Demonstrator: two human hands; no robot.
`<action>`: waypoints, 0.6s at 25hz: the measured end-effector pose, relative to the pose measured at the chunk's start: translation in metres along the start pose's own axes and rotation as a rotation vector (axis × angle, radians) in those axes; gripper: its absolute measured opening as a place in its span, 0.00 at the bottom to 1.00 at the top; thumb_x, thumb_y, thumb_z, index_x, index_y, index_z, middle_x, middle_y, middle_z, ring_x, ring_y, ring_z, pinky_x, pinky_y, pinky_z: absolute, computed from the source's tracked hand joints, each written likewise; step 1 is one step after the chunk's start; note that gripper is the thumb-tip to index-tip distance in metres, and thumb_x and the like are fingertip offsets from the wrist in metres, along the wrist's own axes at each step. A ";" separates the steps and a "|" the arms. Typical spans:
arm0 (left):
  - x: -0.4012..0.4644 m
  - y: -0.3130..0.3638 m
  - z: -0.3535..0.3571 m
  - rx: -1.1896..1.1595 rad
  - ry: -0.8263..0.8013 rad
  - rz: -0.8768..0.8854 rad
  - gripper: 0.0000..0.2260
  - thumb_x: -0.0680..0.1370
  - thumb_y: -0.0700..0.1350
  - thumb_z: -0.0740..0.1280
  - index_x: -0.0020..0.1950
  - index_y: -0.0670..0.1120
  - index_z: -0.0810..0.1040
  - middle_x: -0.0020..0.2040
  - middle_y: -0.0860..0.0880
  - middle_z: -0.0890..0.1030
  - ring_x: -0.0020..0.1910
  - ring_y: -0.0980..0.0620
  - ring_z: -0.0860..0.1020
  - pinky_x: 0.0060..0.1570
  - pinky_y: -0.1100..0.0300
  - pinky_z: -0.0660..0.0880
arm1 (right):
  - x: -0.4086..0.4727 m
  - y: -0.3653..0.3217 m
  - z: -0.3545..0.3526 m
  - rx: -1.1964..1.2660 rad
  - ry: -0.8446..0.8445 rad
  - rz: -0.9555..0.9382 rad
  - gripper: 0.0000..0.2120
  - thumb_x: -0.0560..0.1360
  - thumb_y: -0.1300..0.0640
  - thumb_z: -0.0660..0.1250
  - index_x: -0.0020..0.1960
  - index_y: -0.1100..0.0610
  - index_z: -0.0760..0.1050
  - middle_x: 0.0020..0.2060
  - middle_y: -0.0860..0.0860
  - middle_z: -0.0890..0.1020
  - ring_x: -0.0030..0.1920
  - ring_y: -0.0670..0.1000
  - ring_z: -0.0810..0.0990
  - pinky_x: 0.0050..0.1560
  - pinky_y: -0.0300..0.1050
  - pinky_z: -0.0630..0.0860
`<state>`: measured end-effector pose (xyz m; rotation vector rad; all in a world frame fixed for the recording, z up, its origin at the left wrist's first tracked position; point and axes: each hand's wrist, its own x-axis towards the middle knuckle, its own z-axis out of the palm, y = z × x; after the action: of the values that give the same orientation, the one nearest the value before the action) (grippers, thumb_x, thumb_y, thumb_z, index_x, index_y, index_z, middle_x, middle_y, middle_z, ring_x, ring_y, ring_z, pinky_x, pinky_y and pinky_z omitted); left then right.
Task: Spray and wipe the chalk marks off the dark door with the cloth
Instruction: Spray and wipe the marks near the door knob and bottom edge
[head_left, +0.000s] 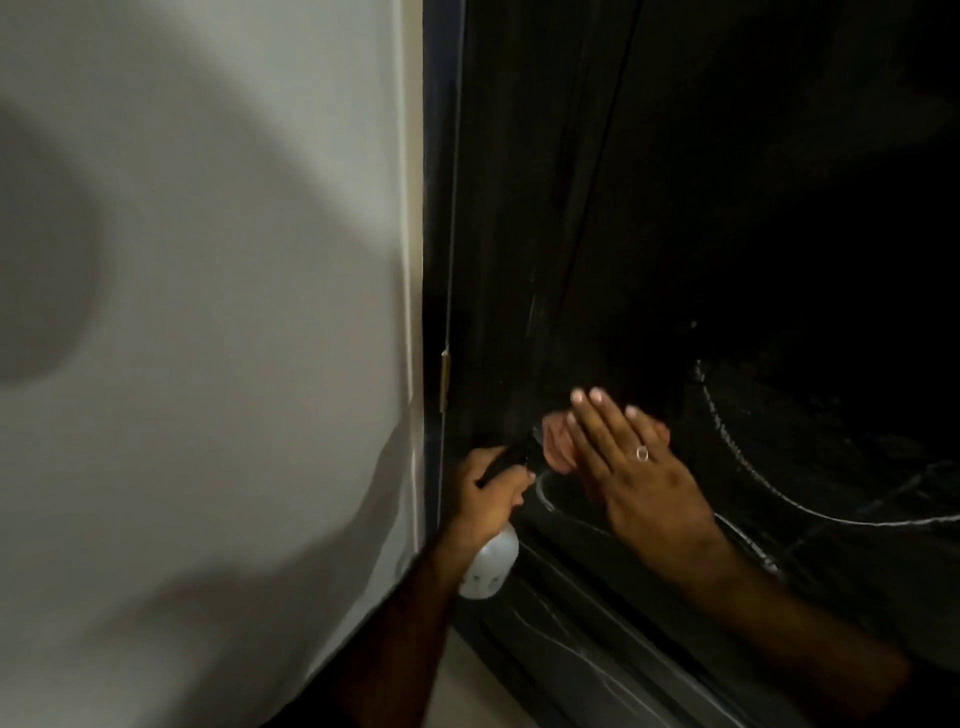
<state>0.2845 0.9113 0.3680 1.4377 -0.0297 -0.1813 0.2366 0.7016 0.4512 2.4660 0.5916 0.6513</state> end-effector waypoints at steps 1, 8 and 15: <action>-0.006 -0.016 0.007 0.030 0.005 -0.099 0.05 0.80 0.43 0.70 0.52 0.45 0.84 0.40 0.48 0.81 0.37 0.51 0.78 0.41 0.57 0.76 | -0.025 -0.003 0.011 0.006 -0.059 -0.039 0.48 0.78 0.53 0.71 0.86 0.62 0.44 0.85 0.62 0.37 0.84 0.61 0.32 0.81 0.59 0.27; -0.038 -0.029 0.052 -0.063 -0.041 -0.038 0.20 0.70 0.50 0.73 0.51 0.33 0.81 0.42 0.41 0.84 0.48 0.42 0.83 0.61 0.53 0.79 | 0.029 0.105 -0.121 -0.003 0.362 0.232 0.35 0.83 0.55 0.58 0.87 0.59 0.50 0.86 0.63 0.45 0.85 0.66 0.44 0.84 0.66 0.47; -0.027 -0.011 0.056 -0.019 0.032 0.080 0.11 0.75 0.41 0.68 0.43 0.31 0.80 0.31 0.44 0.78 0.33 0.46 0.76 0.41 0.58 0.77 | 0.033 0.061 -0.069 -0.076 0.181 0.090 0.41 0.85 0.47 0.62 0.87 0.58 0.42 0.85 0.60 0.38 0.85 0.66 0.37 0.82 0.70 0.39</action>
<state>0.2500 0.8586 0.3673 1.4176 -0.0592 -0.0926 0.2414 0.6968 0.5485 2.3901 0.5157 0.9228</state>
